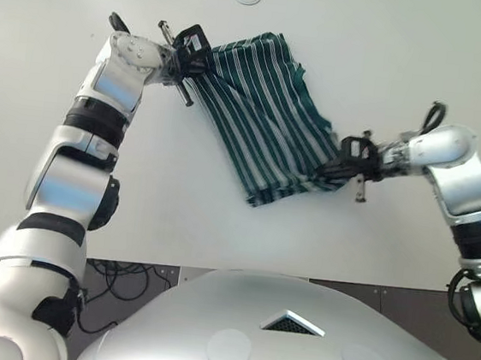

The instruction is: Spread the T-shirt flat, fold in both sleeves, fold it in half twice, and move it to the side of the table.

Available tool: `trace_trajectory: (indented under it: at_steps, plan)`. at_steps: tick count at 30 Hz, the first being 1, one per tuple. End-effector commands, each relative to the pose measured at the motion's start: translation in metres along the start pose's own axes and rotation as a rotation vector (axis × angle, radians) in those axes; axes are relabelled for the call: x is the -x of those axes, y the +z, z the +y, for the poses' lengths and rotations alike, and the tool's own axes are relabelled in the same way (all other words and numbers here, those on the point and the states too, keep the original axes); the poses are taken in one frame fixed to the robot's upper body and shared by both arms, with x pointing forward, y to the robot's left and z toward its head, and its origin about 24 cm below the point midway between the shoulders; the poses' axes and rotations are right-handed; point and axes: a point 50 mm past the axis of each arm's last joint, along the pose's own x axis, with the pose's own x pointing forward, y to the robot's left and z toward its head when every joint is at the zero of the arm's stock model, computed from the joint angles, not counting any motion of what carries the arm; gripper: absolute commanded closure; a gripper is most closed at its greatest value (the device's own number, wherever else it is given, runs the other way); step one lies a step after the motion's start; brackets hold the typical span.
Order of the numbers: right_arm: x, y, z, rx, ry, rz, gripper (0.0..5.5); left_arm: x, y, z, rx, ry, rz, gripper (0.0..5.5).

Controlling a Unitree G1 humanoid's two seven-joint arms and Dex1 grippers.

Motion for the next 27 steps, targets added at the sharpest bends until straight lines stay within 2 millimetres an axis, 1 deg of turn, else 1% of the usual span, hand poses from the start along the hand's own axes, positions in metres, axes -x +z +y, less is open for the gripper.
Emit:
trace_trajectory:
  at_steps: [1,3,5,7,9,10,11,15,17,18,21,23,25,27]
  plan:
    - [-0.009,0.027,-0.003,-0.003,-0.043,-0.121,5.50,-0.013,0.029,0.003,-0.037,0.039,-0.052,5.48]
    - [0.000,0.038,-0.011,-0.036,-0.140,-0.206,5.50,-0.010,0.030,0.007,-0.029,0.077,-0.108,5.48]
    - [0.012,0.046,-0.017,-0.075,-0.215,-0.277,5.50,-0.002,0.030,0.016,-0.009,0.129,-0.191,5.48]
    - [0.024,0.043,-0.023,-0.100,-0.303,-0.279,5.50,0.012,0.021,0.022,0.004,0.172,-0.263,5.48]
    - [0.034,0.029,-0.026,-0.053,-0.409,-0.188,5.18,0.028,0.008,0.019,-0.022,0.188,-0.315,5.50]
    - [0.038,0.023,-0.025,-0.015,-0.439,-0.144,5.00,0.036,0.001,0.013,-0.043,0.180,-0.334,5.50]
    - [0.043,0.016,-0.020,0.046,-0.443,-0.113,4.94,0.047,-0.010,0.001,-0.081,0.157,-0.338,5.50]
    - [0.065,-0.007,0.000,0.201,-0.430,-0.028,4.20,0.086,-0.047,-0.052,-0.202,0.052,-0.283,4.88]
    - [0.073,-0.017,0.012,0.266,-0.424,0.013,3.85,0.107,-0.060,-0.080,-0.267,-0.012,-0.257,4.57]
    - [0.074,-0.021,0.019,0.287,-0.407,0.020,3.72,0.115,-0.064,-0.091,-0.292,-0.037,-0.243,4.46]
    - [0.066,-0.034,0.044,0.332,-0.322,0.056,3.27,0.129,-0.071,-0.109,-0.350,-0.064,-0.195,4.05]
    - [0.058,-0.040,0.056,0.359,-0.284,0.072,3.22,0.135,-0.077,-0.126,-0.441,-0.148,-0.158,4.00]
    - [0.053,-0.041,0.058,0.379,-0.290,0.069,3.22,0.138,-0.080,-0.137,-0.480,-0.190,-0.149,4.00]
    - [0.045,-0.044,0.054,0.428,-0.318,0.098,3.22,0.137,-0.079,-0.144,-0.505,-0.209,-0.160,4.00]
